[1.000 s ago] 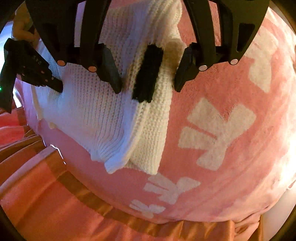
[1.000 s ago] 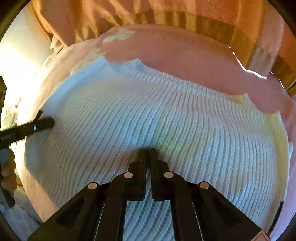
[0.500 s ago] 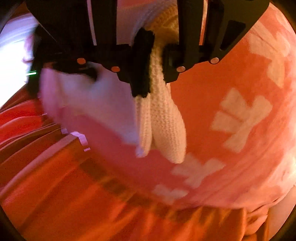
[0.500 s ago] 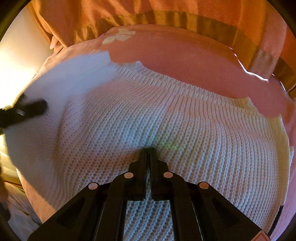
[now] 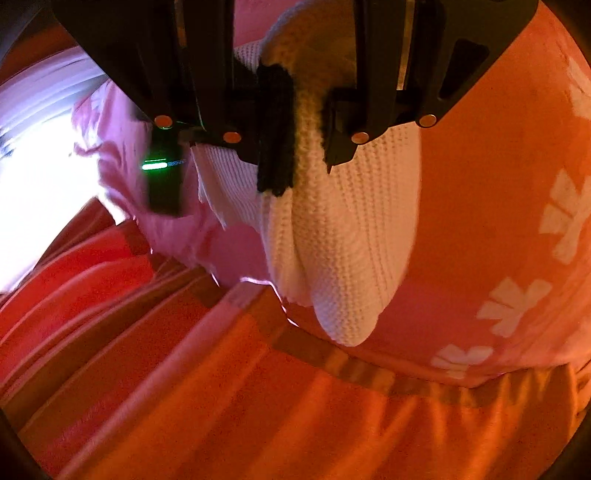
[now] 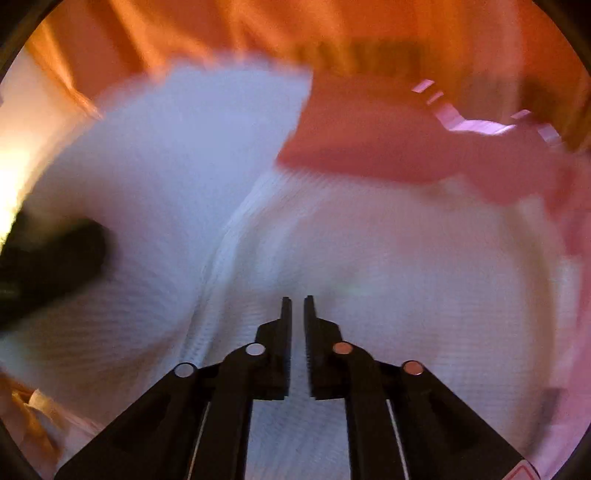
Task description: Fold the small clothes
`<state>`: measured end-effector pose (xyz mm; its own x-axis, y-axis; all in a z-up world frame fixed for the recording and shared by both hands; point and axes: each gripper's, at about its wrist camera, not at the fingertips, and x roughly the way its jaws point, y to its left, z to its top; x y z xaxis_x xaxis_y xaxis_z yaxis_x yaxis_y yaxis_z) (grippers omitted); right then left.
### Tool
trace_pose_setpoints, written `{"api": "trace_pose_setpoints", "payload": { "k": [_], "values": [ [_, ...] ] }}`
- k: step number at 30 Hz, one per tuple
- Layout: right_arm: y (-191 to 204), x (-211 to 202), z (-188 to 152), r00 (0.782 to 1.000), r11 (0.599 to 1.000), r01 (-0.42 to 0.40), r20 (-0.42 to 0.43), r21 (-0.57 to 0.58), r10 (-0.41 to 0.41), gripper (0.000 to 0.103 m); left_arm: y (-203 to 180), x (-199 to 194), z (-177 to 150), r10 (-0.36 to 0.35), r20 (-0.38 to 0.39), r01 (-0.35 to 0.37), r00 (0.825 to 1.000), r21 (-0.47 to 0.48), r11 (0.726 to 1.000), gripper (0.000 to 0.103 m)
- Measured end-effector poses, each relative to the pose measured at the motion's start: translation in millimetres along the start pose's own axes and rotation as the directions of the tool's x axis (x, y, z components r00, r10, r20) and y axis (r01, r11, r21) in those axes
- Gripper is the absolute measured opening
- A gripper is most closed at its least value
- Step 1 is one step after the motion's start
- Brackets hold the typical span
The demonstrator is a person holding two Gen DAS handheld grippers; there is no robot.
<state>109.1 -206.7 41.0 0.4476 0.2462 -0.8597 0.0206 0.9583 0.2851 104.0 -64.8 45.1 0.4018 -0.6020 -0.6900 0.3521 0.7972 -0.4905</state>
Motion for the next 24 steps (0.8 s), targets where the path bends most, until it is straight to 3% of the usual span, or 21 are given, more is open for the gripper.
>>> {"api": "trace_pose_setpoints", "payload": {
  "k": [3, 7, 11, 13, 15, 16, 20, 22, 24],
  "values": [
    [-40, -42, -7, 0.993, 0.994, 0.093, 0.072, 0.048, -0.097, 0.023, -32, 11, 1, 0.017, -0.005, -0.017, 1.0, 0.042, 0.999, 0.021],
    [-101, -67, -32, 0.991, 0.977, 0.103, 0.06, 0.186, -0.116, 0.024, -78, 39, -5, 0.027, -0.048, -0.022, 0.998, 0.093, 0.995, 0.022],
    [-131, -79, -63, 0.988, 0.963, 0.134, 0.04, 0.233, -0.147, 0.025, -104, 94, -30, 0.106, -0.14, -0.079, 0.984, 0.183, 0.98, 0.032],
    [-137, -84, -69, 0.988, 0.963, 0.131, 0.045, 0.237, -0.145, 0.024, -105, 106, -46, 0.102, -0.184, -0.064, 0.978, 0.201, 0.977, 0.035],
    [-139, -89, -71, 0.989, 0.965, 0.12, 0.054, 0.232, -0.136, 0.025, -106, 100, -55, 0.081, -0.198, -0.036, 0.977, 0.223, 0.974, 0.048],
    [-138, -93, -72, 0.99, 0.967, 0.107, 0.064, 0.232, -0.125, 0.028, -107, 91, -57, 0.075, -0.188, -0.029, 0.979, 0.238, 0.971, 0.062],
    [-123, -101, -69, 0.994, 0.969, -0.006, 0.108, 0.247, -0.021, 0.047, -104, 29, -53, 0.025, -0.077, 0.0, 0.997, 0.31, 0.951, 0.09],
    [-113, -95, -64, 0.993, 0.967, -0.059, 0.111, 0.248, 0.032, 0.058, -94, 1, -52, 0.048, 0.045, -0.061, 0.998, 0.356, 0.932, 0.091],
    [-102, -84, -61, 0.992, 0.963, -0.107, 0.094, 0.247, 0.086, 0.065, -78, -12, -53, 0.133, 0.157, -0.183, 0.979, 0.366, 0.913, 0.091]
  ]
}}
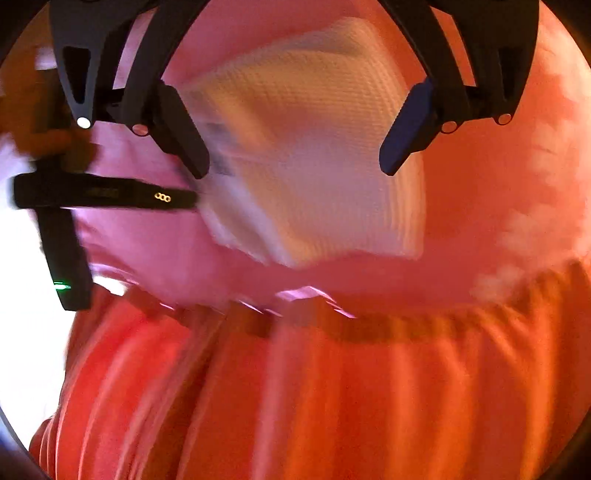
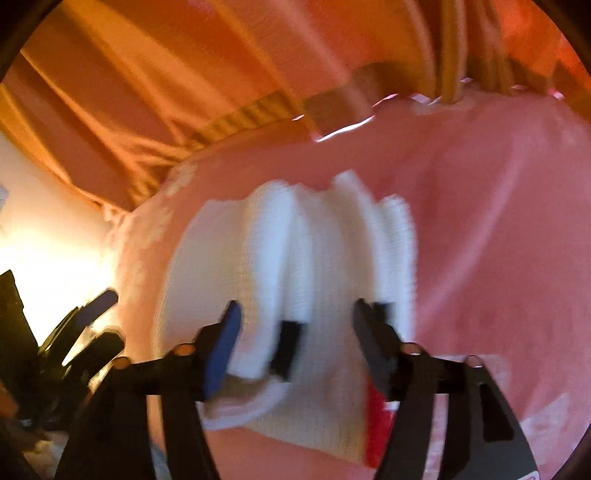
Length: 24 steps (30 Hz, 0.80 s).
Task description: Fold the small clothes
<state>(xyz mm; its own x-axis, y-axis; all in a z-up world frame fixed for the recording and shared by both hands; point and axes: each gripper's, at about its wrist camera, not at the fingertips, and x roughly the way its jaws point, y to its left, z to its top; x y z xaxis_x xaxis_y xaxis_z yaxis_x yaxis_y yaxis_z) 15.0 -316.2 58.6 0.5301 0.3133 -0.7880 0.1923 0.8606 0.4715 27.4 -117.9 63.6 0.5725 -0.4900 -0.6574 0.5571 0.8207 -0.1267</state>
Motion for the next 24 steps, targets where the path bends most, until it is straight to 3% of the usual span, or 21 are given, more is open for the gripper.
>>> {"api": "trace_pose_setpoints", "payload": {
  "k": [2, 7, 8, 9, 10, 15, 17, 18, 21, 24],
  "values": [
    [11, 19, -1, 0.999, 1.0, -0.008, -0.042, 0.002, 0.008, 0.065, 15, 3, -4, 0.087, 0.0, -0.087, 0.996, -0.013, 0.996, 0.091],
    [23, 64, 0, 0.992, 0.999, 0.044, -0.119, -0.008, -0.045, 0.063, 44, 3, -5, 0.029, -0.053, -0.034, 0.998, -0.109, 0.993, 0.091],
    [24, 70, -1, 0.991, 0.999, 0.039, -0.125, -0.005, -0.039, 0.037, 46, 1, -7, 0.029, -0.054, -0.035, 0.998, -0.114, 0.993, 0.091],
    [28, 73, -1, 0.993, 1.0, 0.005, -0.116, -0.002, -0.005, 0.025, 50, 1, -7, 0.028, -0.052, -0.034, 0.998, -0.117, 0.993, 0.091],
    [32, 70, 1, 0.995, 1.0, -0.001, -0.096, -0.007, 0.0, 0.022, 48, 2, -5, 0.034, -0.049, -0.04, 0.998, -0.116, 0.992, 0.091],
    [56, -4, 18, 0.991, 0.992, -0.09, 0.095, -0.087, 0.098, 0.019, 57, -2, -3, 0.018, -0.038, -0.023, 0.999, -0.153, 0.988, 0.091],
    [49, -18, 15, 0.992, 0.993, -0.008, 0.128, -0.117, 0.023, 0.019, 57, -1, -3, 0.001, -0.045, -0.008, 0.999, -0.16, 0.987, 0.091],
    [38, -15, 10, 0.99, 0.99, 0.079, 0.122, -0.117, -0.064, 0.019, 56, 0, -4, 0.002, -0.052, -0.01, 0.999, -0.156, 0.988, 0.091],
    [-11, 33, -8, 0.965, 0.965, 0.25, -0.057, -0.073, -0.254, 0.02, 47, 13, -8, 0.026, -0.089, -0.037, 0.996, -0.126, 0.991, 0.091],
    [-23, 30, -5, 0.983, 0.984, 0.175, -0.06, -0.02, -0.176, 0.023, 40, 25, -15, 0.035, -0.129, -0.049, 0.991, -0.105, 0.993, 0.091]
  ]
}}
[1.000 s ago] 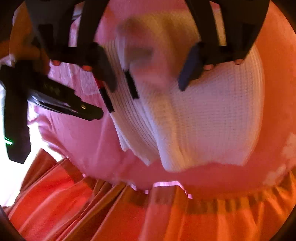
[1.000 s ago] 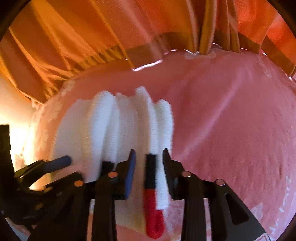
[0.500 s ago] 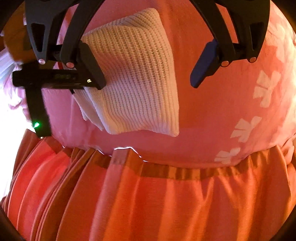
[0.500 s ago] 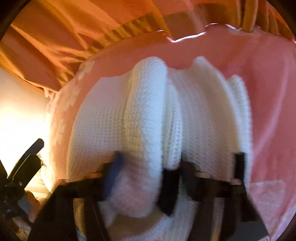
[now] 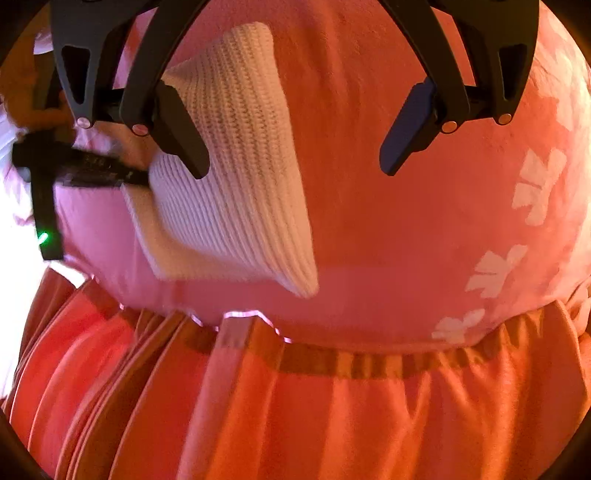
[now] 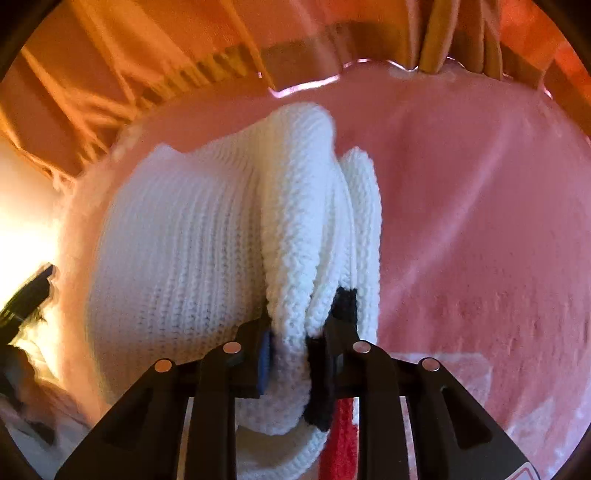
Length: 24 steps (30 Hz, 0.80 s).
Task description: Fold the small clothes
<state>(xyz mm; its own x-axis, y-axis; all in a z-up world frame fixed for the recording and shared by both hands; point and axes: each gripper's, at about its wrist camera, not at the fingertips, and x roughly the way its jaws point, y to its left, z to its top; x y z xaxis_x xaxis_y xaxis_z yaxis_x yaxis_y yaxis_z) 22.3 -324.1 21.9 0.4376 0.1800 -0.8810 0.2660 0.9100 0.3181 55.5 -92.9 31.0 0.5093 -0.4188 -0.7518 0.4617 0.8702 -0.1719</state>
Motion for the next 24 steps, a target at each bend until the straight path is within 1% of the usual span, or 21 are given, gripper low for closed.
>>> {"api": "trace_pose_setpoints", "payload": {
  "k": [2, 3, 4, 5, 8, 10, 12, 13, 14, 16, 19, 20, 22, 23, 24],
  "values": [
    [0, -17, 2, 0.996, 0.997, -0.074, 0.044, 0.029, 0.072, 0.033, -4, 5, -4, 0.009, -0.011, -0.009, 1.0, 0.01, 1.0, 0.091],
    [2, -24, 0, 0.994, 0.995, -0.099, 0.048, 0.02, 0.098, 0.038, -7, 9, -7, 0.019, -0.019, -0.018, 1.0, 0.018, 1.0, 0.091],
    [3, -25, -3, 0.993, 0.994, -0.11, 0.036, 0.008, 0.109, 0.049, -11, 12, -10, 0.025, -0.027, -0.024, 0.999, 0.029, 0.999, 0.091],
    [4, -25, -6, 0.994, 0.994, -0.11, 0.021, -0.001, 0.11, 0.055, -13, 15, -12, 0.028, -0.035, -0.026, 0.999, 0.036, 0.999, 0.091],
    [10, -20, -17, 0.994, 0.995, -0.102, -0.04, -0.015, 0.101, 0.058, -23, 23, -21, 0.03, -0.062, -0.026, 0.998, 0.07, 0.997, 0.091],
    [14, -21, -27, 0.994, 0.993, -0.107, -0.04, -0.039, 0.105, 0.059, -29, 26, -26, 0.031, -0.073, -0.024, 0.997, 0.087, 0.996, 0.091],
    [14, -16, -34, 0.995, 0.994, -0.089, -0.04, -0.056, 0.087, 0.059, -33, 27, -29, 0.032, -0.079, -0.024, 0.996, 0.101, 0.995, 0.091],
    [13, -11, -35, 0.996, 0.995, -0.083, -0.045, -0.055, 0.08, 0.045, -34, 28, -30, 0.032, -0.081, -0.023, 0.996, 0.106, 0.994, 0.091],
    [11, -11, -37, 0.996, 0.996, -0.077, -0.04, -0.055, 0.075, 0.026, -36, 29, -31, 0.033, -0.082, -0.024, 0.996, 0.111, 0.993, 0.091],
    [6, -21, -37, 0.996, 0.995, -0.087, -0.014, -0.048, 0.087, 0.023, -38, 30, -33, 0.041, -0.085, -0.03, 0.996, 0.122, 0.992, 0.091],
    [-3, -48, -34, 0.994, 0.994, -0.095, 0.043, -0.054, 0.097, 0.023, -39, 32, -35, 0.035, -0.095, -0.023, 0.995, 0.128, 0.992, 0.091],
    [-11, -50, -35, 0.994, 0.995, -0.094, 0.044, -0.041, 0.096, 0.023, -39, 32, -36, 0.03, -0.097, -0.017, 0.995, 0.129, 0.991, 0.091],
    [-22, -35, -40, 0.998, 0.998, -0.057, -0.022, -0.03, 0.057, 0.026, -40, 34, -37, 0.026, -0.109, -0.011, 0.994, 0.137, 0.991, 0.091],
    [-24, -25, -43, 0.997, 0.998, -0.053, -0.064, -0.037, 0.051, 0.029, -41, 35, -38, 0.024, -0.119, -0.007, 0.993, 0.141, 0.99, 0.091],
    [-23, -23, -44, 0.996, 0.997, -0.062, -0.067, -0.035, 0.059, 0.029, -41, 37, -40, 0.02, -0.132, -0.002, 0.991, 0.138, 0.99, 0.091]
  ]
}}
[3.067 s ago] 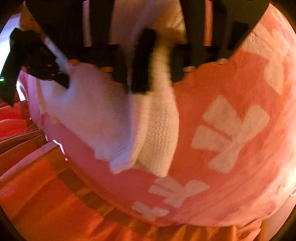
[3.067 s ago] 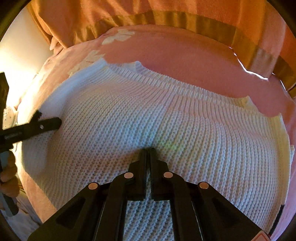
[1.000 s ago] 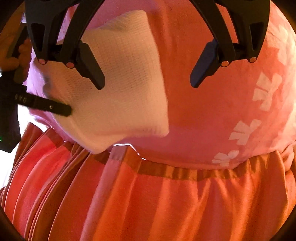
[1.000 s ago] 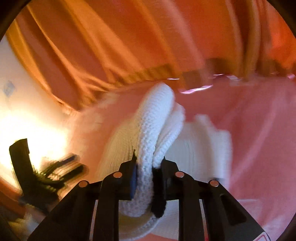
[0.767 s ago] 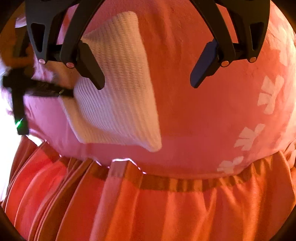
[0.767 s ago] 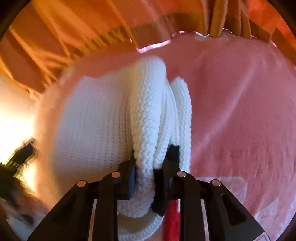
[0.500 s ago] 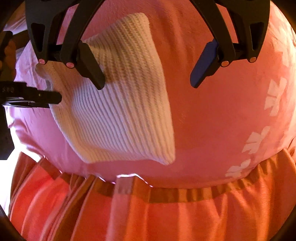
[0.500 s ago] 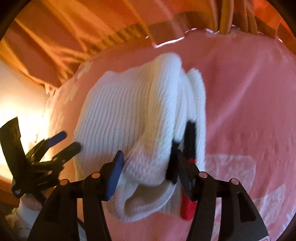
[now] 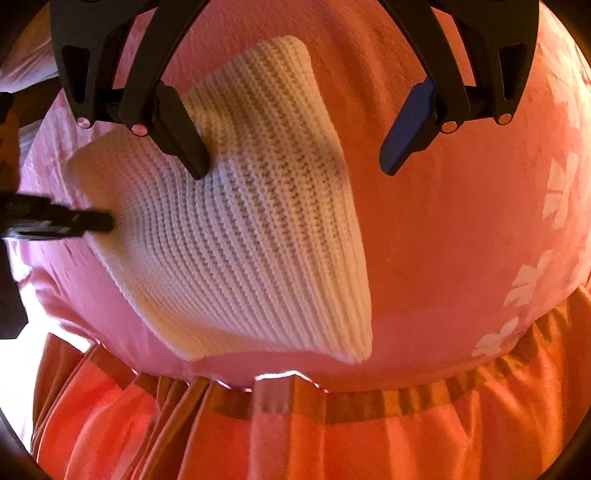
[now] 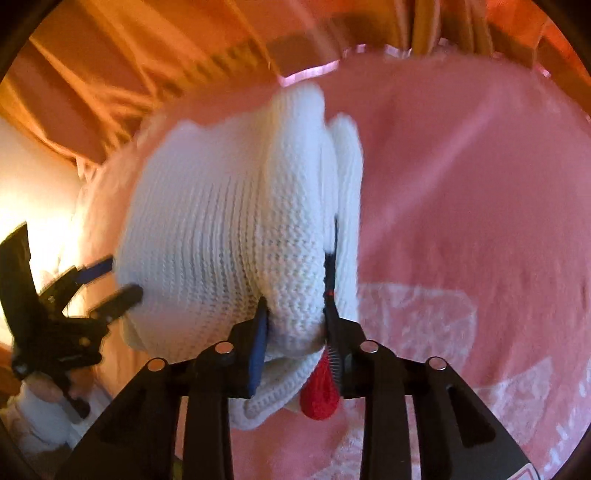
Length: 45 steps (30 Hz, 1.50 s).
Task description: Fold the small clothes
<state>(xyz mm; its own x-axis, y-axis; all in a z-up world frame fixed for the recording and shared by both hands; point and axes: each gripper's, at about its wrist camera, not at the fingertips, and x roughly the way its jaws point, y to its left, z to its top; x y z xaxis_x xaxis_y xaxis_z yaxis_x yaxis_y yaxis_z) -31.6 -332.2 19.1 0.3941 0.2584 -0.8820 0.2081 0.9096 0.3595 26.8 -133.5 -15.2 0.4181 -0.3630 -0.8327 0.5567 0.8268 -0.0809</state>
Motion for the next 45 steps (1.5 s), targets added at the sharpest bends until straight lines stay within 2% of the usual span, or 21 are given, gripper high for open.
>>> {"api": "trace_pose_setpoints", "payload": {
  "k": [2, 4, 7, 9, 12, 14, 15, 16, 19, 23, 27, 30, 31, 32, 34, 38, 39, 41, 43, 45],
  "values": [
    [9, -10, 2, 1.0, 1.0, -0.002, 0.029, -0.02, 0.003, 0.034, 2, 1, -1, -0.006, -0.009, 0.006, 1.0, -0.018, 1.0, 0.091],
    [14, -29, 3, 0.995, 1.0, 0.006, 0.101, -0.027, -0.003, 0.034, 4, 1, -1, -0.004, -0.012, 0.004, 1.0, -0.031, 1.0, 0.091],
    [22, -57, 10, 0.973, 1.0, -0.012, 0.23, -0.021, 0.017, 0.034, 3, 0, -1, 0.01, -0.001, -0.01, 1.0, -0.026, 1.0, 0.091],
    [30, -60, 17, 0.964, 0.999, -0.005, 0.266, -0.048, 0.017, 0.029, 2, 1, -2, 0.018, -0.002, -0.018, 1.0, -0.022, 1.0, 0.091],
    [40, -36, 26, 0.979, 0.996, -0.003, 0.204, -0.086, 0.021, 0.008, 0, 4, -3, 0.027, -0.005, -0.027, 1.0, -0.018, 0.999, 0.091],
    [37, -12, 30, 0.988, 0.992, 0.075, 0.141, -0.1, -0.061, 0.003, -1, 4, -4, 0.032, -0.002, -0.032, 0.999, -0.01, 0.999, 0.091],
    [27, 7, 33, 0.982, 0.98, 0.172, 0.095, -0.1, -0.163, 0.0, -1, 4, -4, 0.034, 0.0, -0.034, 0.999, -0.006, 0.999, 0.091],
    [19, 14, 34, 0.98, 0.979, 0.182, 0.094, -0.086, -0.174, 0.0, 0, 4, -4, 0.032, 0.0, -0.032, 1.0, -0.004, 0.999, 0.091],
    [9, 4, 38, 0.991, 0.996, 0.085, 0.103, 0.004, -0.085, 0.0, 1, 3, -3, 0.025, -0.007, -0.025, 1.0, -0.012, 1.0, 0.091],
    [35, -15, 53, 0.977, 0.996, 0.069, 0.208, -0.059, -0.056, 0.002, 2, 1, -3, 0.023, -0.007, -0.023, 1.0, -0.017, 1.0, 0.091],
    [39, 3, 88, 0.971, 0.994, 0.092, 0.224, -0.051, -0.079, 0.002, 3, 4, -4, 0.024, -0.012, -0.024, 1.0, -0.023, 0.999, 0.091],
    [20, 29, 103, 0.967, 0.984, 0.18, 0.187, -0.006, -0.175, 0.0, 3, 5, -4, 0.025, -0.009, -0.025, 1.0, -0.019, 1.0, 0.091],
    [9, 36, 107, 0.97, 0.986, 0.167, 0.172, 0.031, -0.17, 0.0, 3, 5, -4, 0.023, -0.009, -0.023, 1.0, -0.018, 1.0, 0.091],
    [1, 37, 110, 0.977, 0.99, 0.114, 0.17, 0.085, -0.128, 0.0, 4, 6, -4, 0.02, -0.008, -0.02, 1.0, -0.02, 1.0, 0.091],
    [7, 24, 113, 0.979, 0.989, 0.106, 0.165, 0.101, -0.121, 0.0, 6, 7, -3, 0.019, -0.012, -0.02, 1.0, -0.018, 1.0, 0.091],
    [44, -18, 88, 0.977, 0.994, 0.097, 0.196, -0.043, -0.087, 0.012, 8, 8, -3, 0.012, -0.027, -0.013, 1.0, -0.019, 1.0, 0.091],
    [52, -30, 68, 0.98, 0.992, 0.087, 0.187, -0.094, -0.069, 0.016, 8, 6, -3, 0.006, -0.028, -0.006, 1.0, -0.022, 1.0, 0.091],
    [54, -40, 37, 0.986, 0.988, 0.091, 0.154, -0.129, -0.07, 0.039, 9, 0, -3, -0.004, -0.022, 0.004, 1.0, -0.022, 1.0, 0.091],
    [52, -44, 12, 0.99, 0.985, 0.08, 0.128, -0.156, -0.06, 0.045, 9, -4, -2, -0.007, -0.011, 0.006, 1.0, -0.03, 1.0, 0.091],
    [45, -47, -18, 0.995, 0.988, -0.004, 0.097, -0.155, 0.019, 0.046, 10, -6, -1, -0.007, -0.006, 0.006, 1.0, -0.039, 0.999, 0.091]
  ]
}}
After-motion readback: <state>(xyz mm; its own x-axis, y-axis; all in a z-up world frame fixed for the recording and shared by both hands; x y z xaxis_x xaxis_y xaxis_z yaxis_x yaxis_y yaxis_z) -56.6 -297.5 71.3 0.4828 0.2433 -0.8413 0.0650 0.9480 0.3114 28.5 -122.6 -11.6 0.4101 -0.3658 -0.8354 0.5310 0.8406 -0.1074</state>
